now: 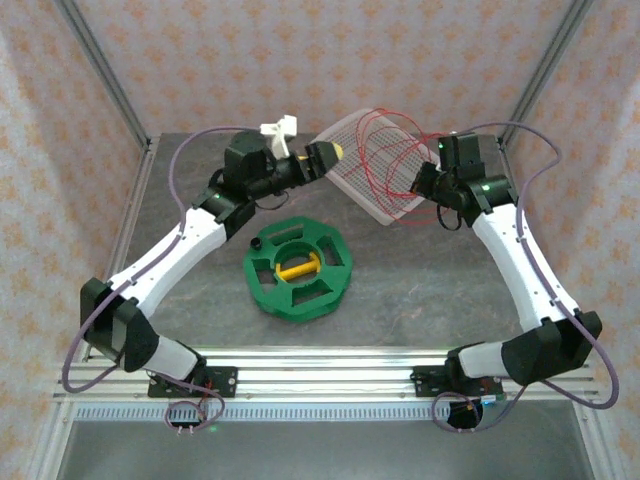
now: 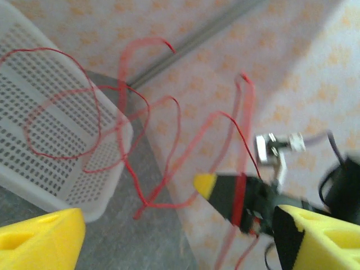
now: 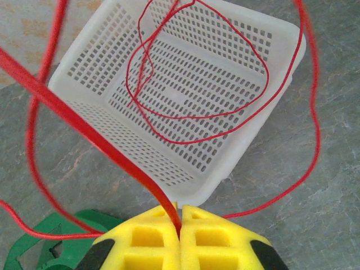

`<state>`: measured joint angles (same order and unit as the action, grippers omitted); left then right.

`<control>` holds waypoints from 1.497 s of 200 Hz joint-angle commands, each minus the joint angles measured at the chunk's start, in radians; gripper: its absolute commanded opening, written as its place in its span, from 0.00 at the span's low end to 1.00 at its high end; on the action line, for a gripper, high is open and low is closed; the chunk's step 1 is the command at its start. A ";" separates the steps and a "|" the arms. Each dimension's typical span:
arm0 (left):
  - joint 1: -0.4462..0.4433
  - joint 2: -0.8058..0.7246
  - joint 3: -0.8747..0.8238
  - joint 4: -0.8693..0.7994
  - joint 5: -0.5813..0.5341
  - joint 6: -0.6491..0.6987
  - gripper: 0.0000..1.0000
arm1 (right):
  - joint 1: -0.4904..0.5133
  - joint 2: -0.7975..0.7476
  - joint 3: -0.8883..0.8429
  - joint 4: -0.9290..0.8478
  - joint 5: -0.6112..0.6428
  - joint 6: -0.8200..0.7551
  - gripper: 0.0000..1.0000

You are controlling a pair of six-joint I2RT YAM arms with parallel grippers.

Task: Wrap the cables

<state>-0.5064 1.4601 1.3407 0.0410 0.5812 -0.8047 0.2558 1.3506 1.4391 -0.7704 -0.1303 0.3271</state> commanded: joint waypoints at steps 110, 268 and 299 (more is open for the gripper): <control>-0.153 0.209 0.141 -0.016 -0.067 0.049 0.11 | 0.028 0.014 0.060 0.034 0.015 0.043 0.00; -0.078 0.202 0.254 -0.309 -0.515 0.632 0.00 | 0.025 -0.130 0.080 -0.074 -0.305 0.040 0.00; -0.060 0.176 0.209 -0.271 -0.496 0.623 0.00 | 0.026 -0.156 0.058 -0.024 -0.357 0.060 0.00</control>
<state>-0.5945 1.6646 1.5837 -0.2600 0.1143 -0.2089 0.2810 1.2327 1.4963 -0.8253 -0.4267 0.3630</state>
